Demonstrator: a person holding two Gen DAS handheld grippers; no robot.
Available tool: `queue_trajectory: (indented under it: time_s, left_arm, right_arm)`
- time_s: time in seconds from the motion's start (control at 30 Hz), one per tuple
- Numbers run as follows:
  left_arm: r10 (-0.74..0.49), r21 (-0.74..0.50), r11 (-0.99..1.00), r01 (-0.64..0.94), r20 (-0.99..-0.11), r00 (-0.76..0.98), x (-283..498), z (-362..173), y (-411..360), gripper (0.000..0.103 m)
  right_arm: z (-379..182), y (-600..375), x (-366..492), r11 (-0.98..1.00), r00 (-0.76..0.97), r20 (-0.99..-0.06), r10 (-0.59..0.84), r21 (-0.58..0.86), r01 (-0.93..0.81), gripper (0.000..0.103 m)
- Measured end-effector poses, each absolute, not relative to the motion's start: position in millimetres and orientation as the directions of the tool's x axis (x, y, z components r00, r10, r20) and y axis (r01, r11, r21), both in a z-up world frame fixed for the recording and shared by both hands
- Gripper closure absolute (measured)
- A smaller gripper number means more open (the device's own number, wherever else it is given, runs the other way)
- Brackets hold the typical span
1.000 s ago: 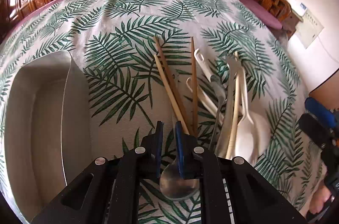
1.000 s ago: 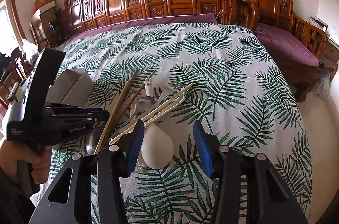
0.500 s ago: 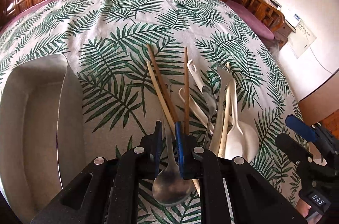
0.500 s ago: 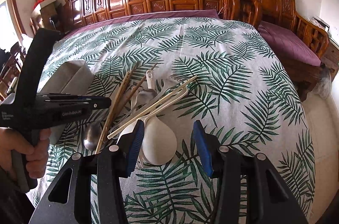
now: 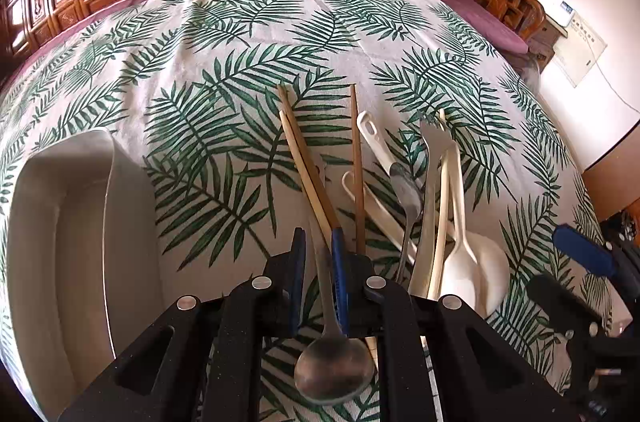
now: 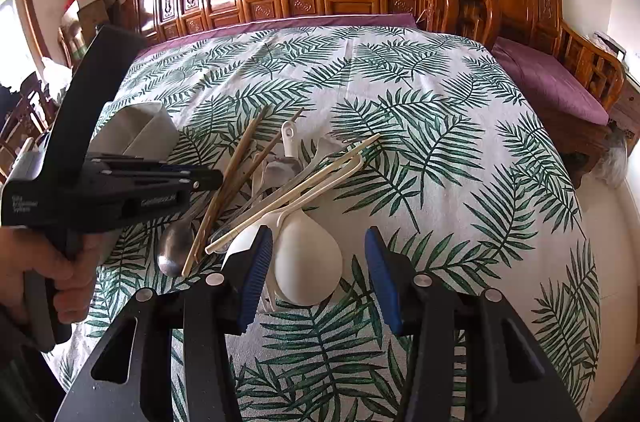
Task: Organize utensils
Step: 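Close the left tool on the metal spoon handle while the right tool hovers over a white plastic spoon, then lift the metal spoon with the left tool while the right tool grasps the white plastic spoon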
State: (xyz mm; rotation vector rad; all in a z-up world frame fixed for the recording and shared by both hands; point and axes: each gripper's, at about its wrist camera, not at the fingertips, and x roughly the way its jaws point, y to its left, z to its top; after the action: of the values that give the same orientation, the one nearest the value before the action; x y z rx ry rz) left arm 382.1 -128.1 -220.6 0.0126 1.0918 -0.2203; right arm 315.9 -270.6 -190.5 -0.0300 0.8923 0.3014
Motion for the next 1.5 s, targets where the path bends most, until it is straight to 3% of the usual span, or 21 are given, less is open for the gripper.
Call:
queue_trajectory:
  time_s: [0.33,0.67,1.07,1.17,1.3,1.5]
  left_arm:
    - [-0.042,0.034,0.984,0.172,-0.906,0.421,398.2,-227.7,-126.6,0.091]
    - [-0.166,-0.091,0.977,0.191,-0.890,0.424,387.6,-217.6,-118.6,0.091]
    - [-0.184,-0.082,0.960,0.269,-0.906,0.381,359.6,-218.6,-125.7,0.091]
    - [-0.222,-0.131,0.956,0.264,-0.908,0.355,359.1,-219.2,-126.2,0.091]
    - [-0.185,-0.085,0.956,0.279,-0.916,0.355,358.0,-225.6,-131.8,0.091]
    - [-0.178,-0.074,0.961,0.267,-0.904,0.389,357.8,-224.5,-124.7,0.098]
  right_arm:
    - [-194.2,-271.5,315.2,0.959,0.584,-0.775,0.243,0.101,-0.266,0.052]
    - [-194.9,-270.4,315.8,0.958,0.581,-0.777,0.242,0.097,-0.270,0.052]
    - [-193.3,-266.4,313.8,0.957,0.583,-0.774,0.247,0.098,-0.275,0.052]
    - [-194.5,-267.6,314.4,0.957,0.581,-0.776,0.243,0.095,-0.273,0.052]
    - [-195.5,-270.5,315.9,0.959,0.580,-0.778,0.242,0.100,-0.266,0.052]
    - [-199.8,-269.7,321.2,0.954,0.569,-0.780,0.262,0.122,-0.273,0.052]
